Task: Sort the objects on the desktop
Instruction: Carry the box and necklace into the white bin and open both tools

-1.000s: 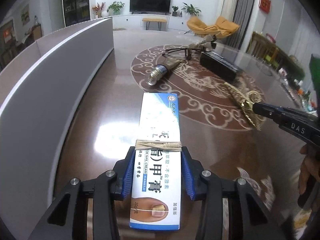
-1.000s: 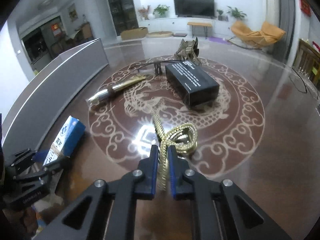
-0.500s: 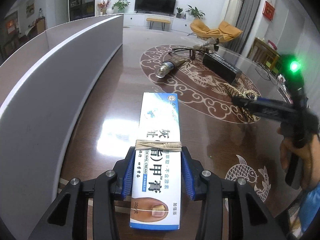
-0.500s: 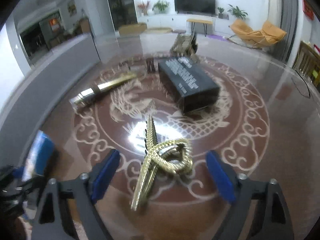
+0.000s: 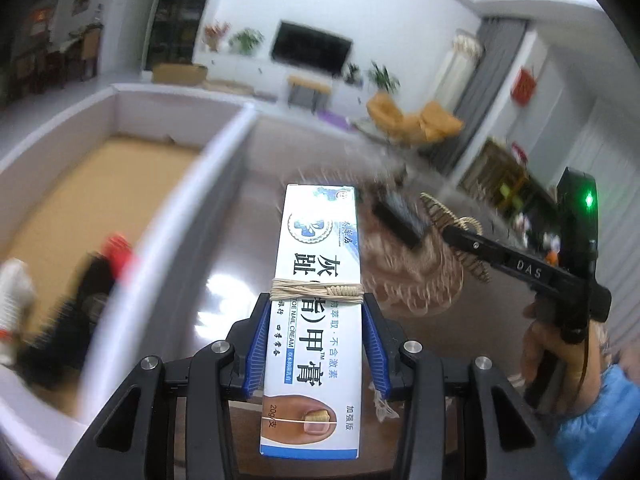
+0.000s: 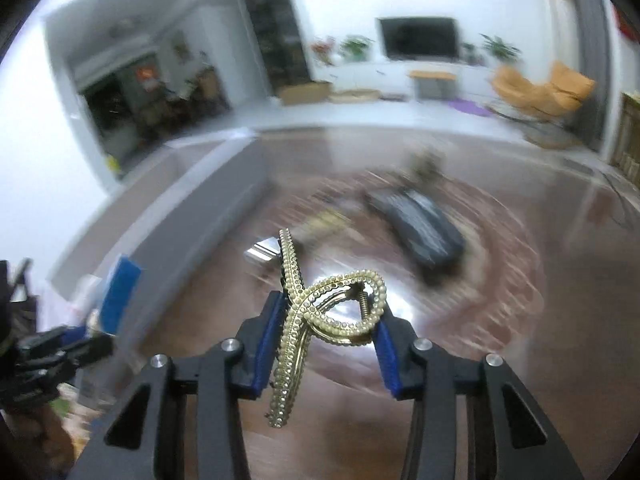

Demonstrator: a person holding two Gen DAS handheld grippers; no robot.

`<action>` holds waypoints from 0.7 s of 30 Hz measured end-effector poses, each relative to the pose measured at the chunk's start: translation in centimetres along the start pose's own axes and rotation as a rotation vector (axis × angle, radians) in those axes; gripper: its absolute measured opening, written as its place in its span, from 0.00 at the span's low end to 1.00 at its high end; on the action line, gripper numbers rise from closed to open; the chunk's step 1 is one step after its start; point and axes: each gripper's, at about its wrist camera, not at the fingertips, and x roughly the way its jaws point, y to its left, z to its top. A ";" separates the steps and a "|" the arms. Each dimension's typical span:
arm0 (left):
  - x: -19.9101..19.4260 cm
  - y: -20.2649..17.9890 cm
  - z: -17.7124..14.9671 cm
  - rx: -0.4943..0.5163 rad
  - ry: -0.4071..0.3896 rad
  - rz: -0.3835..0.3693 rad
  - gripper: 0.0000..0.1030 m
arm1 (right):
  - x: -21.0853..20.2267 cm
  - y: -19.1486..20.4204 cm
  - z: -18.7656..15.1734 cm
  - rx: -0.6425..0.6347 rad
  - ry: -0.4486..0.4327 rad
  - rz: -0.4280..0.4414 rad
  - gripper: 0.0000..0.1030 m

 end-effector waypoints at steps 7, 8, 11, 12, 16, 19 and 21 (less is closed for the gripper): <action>-4.2 12.5 4.6 -0.136 -0.030 0.208 0.42 | 3.4 16.2 5.4 -0.161 0.004 0.269 0.42; -4.0 14.8 4.8 -0.165 -0.006 0.240 0.42 | 4.4 18.4 5.7 -0.186 0.015 0.291 0.42; -3.3 19.1 4.9 -0.227 0.049 0.293 0.42 | 7.7 24.4 5.7 -0.243 0.071 0.351 0.42; -3.0 20.2 4.8 -0.240 0.066 0.309 0.42 | 9.3 26.2 5.4 -0.257 0.100 0.354 0.42; -1.5 22.7 4.2 -0.266 0.167 0.363 0.44 | 14.3 29.6 3.7 -0.272 0.238 0.353 0.43; -1.1 23.3 3.4 -0.286 0.193 0.398 0.64 | 16.0 29.3 2.8 -0.240 0.277 0.347 0.67; -1.3 22.6 3.1 -0.243 0.160 0.387 0.68 | 15.1 28.3 2.7 -0.214 0.235 0.369 0.76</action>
